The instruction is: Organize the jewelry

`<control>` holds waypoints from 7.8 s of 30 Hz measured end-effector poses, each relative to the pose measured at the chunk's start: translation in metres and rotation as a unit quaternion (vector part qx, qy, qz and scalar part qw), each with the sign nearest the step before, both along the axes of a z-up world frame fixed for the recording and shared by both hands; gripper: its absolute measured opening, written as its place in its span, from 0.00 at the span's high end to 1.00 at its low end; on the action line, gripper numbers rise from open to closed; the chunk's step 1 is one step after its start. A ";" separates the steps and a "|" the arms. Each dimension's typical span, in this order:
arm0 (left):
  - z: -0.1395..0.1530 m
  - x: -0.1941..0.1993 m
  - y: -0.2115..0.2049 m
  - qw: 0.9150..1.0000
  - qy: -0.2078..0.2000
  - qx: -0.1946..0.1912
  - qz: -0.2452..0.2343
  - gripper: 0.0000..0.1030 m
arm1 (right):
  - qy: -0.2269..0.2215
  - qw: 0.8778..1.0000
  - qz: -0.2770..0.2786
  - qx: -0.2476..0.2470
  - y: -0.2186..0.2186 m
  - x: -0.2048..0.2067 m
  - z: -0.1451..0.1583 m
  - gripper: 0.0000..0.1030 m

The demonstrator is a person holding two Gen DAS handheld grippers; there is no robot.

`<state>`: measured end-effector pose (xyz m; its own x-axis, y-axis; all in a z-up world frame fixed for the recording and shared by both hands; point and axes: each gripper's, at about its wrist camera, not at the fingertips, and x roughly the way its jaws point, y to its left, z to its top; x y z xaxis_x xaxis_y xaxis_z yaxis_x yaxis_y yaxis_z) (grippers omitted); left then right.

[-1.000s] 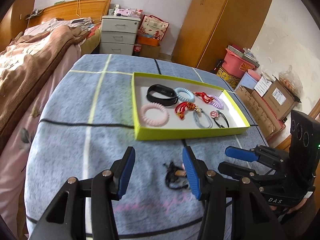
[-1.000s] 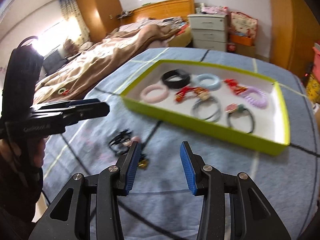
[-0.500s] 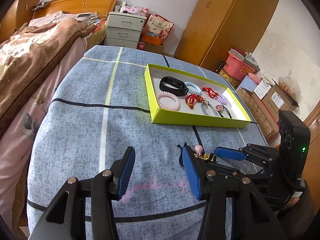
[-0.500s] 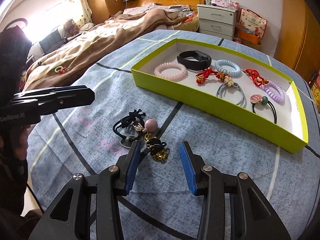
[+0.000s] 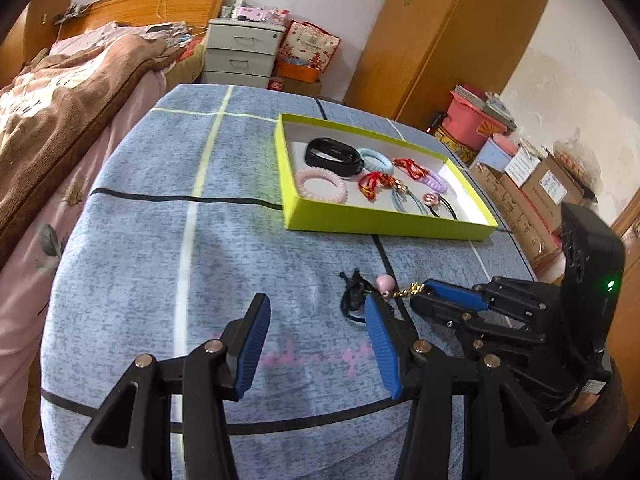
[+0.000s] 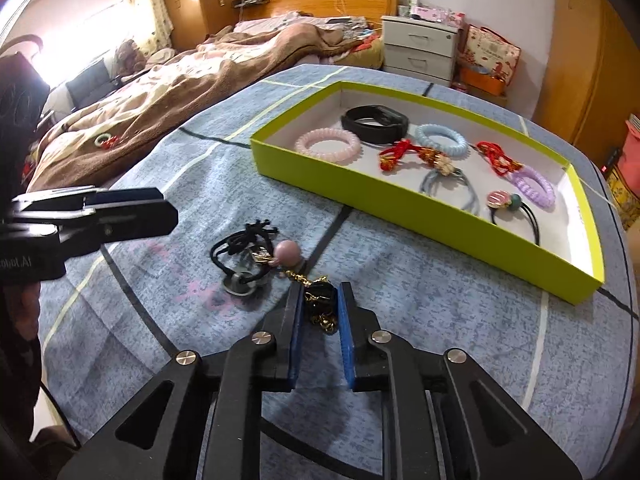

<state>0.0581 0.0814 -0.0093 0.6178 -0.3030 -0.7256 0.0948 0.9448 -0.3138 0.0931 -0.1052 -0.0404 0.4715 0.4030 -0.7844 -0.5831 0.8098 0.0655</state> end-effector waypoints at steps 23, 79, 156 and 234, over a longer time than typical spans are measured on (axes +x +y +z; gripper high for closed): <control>-0.018 0.026 -0.066 0.991 0.010 0.119 -0.059 0.46 | 0.005 0.998 -0.051 0.032 -0.024 0.009 0.007 0.84; 0.051 0.080 -0.077 0.993 -0.065 0.089 -0.037 0.78 | -0.054 0.987 -0.117 0.093 -0.097 0.085 0.079 0.84; 0.039 0.039 -0.096 0.986 -0.055 0.137 0.075 0.50 | -0.078 0.979 -0.182 0.052 -0.078 0.019 0.064 0.62; 0.037 0.025 -0.089 0.987 -0.044 0.122 0.092 0.50 | -0.066 0.981 -0.176 0.058 -0.065 0.002 0.063 0.62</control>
